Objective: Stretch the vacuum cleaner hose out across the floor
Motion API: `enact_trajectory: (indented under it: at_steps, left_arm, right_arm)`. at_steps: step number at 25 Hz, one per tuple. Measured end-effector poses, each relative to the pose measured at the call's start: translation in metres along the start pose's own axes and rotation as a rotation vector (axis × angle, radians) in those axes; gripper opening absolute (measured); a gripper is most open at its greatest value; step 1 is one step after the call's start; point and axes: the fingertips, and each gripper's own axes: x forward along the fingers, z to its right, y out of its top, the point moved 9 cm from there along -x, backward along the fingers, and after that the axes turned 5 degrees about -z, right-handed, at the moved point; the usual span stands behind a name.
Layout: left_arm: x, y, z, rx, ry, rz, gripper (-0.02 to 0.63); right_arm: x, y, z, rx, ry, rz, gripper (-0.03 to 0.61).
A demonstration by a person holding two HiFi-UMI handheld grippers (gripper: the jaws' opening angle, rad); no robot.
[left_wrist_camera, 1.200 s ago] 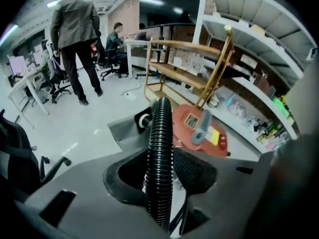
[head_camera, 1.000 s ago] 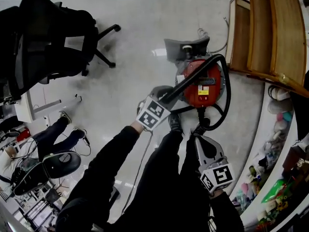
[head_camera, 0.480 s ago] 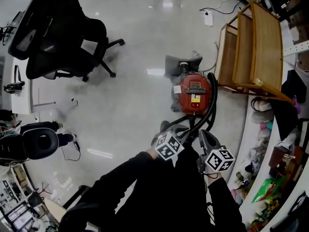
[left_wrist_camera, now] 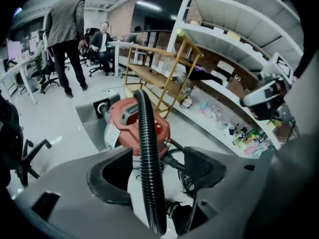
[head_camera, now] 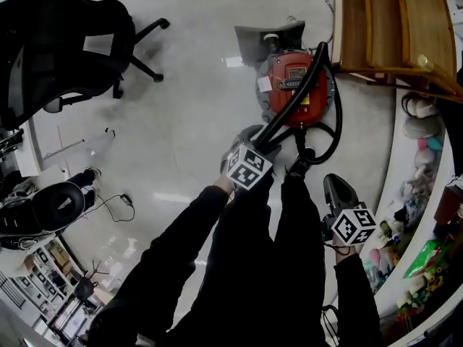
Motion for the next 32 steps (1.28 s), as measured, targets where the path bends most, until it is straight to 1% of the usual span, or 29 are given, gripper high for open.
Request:
enact_trajectory:
  at_steps: [2,6,8,10,11,12,13,14,16,18,20,22,24,25,27,29,32]
  left_arm:
    - [0.029,0.004,-0.018,-0.013,0.022,-0.042,0.318]
    - [0.072,0.006,-0.034,0.020,0.005,-0.142,0.319]
    - [0.090,0.000,-0.037,0.022,-0.028,-0.194,0.319]
    - [0.105,-0.011,-0.038,0.004,-0.052,-0.246,0.318]
    - [0.110,-0.017,-0.040,-0.007,-0.048,-0.266,0.317]
    - [0.111,-0.020,-0.042,-0.020,-0.036,-0.274,0.294]
    - [0.107,-0.018,-0.044,-0.040,-0.023,-0.265,0.159]
    - [0.098,-0.012,-0.043,-0.067,-0.020,-0.238,0.098]
    - [0.068,0.011,-0.032,-0.116,-0.047,-0.154,0.092]
    - [0.030,0.037,-0.016,-0.124,-0.074,-0.080,0.092]
    - [-0.013,0.058,0.010,-0.097,-0.092,-0.055,0.092]
    - [-0.059,0.069,0.050,-0.031,-0.113,-0.069,0.092]
    - [-0.101,0.076,0.089,0.034,-0.121,-0.074,0.092]
    - [-0.118,0.080,0.105,0.060,-0.115,-0.068,0.092]
    - [-0.148,0.091,0.134,0.107,-0.100,-0.049,0.092]
    - [-0.174,0.101,0.166,0.173,-0.098,-0.037,0.092]
    - [-0.203,0.108,0.205,0.325,-0.077,-0.060,0.092]
  right_arm:
    - [-0.003,-0.015,0.009,0.018,0.007,-0.003,0.020]
    - [-0.004,-0.043,0.020,0.062,0.036,-0.036,0.020]
    - [-0.002,-0.049,0.022,0.065,0.053,-0.044,0.020]
    - [-0.001,-0.050,0.020,0.053,0.073,-0.047,0.020]
    - [-0.001,-0.049,0.019,0.042,0.084,-0.047,0.020]
    - [-0.002,-0.046,0.019,0.031,0.093,-0.047,0.020]
    - [-0.004,-0.044,0.019,0.023,0.100,-0.047,0.020]
    - [-0.007,-0.041,0.019,0.020,0.104,-0.047,0.020]
    - [-0.018,-0.036,0.020,0.030,0.109,-0.043,0.020]
    - [-0.028,-0.025,0.017,0.025,0.121,-0.031,0.020]
    - [-0.041,-0.009,0.008,0.003,0.147,-0.016,0.020]
    - [-0.061,0.007,-0.008,-0.023,0.186,-0.003,0.020]
    - [-0.079,0.028,-0.029,-0.074,0.236,0.016,0.020]
    - [-0.086,0.042,-0.037,-0.118,0.260,0.031,0.020]
    - [-0.100,0.073,-0.052,-0.241,0.291,0.067,0.020]
    - [-0.123,0.101,-0.067,-0.387,0.287,0.108,0.020]
    - [-0.170,0.127,-0.093,-0.631,0.240,0.175,0.020]
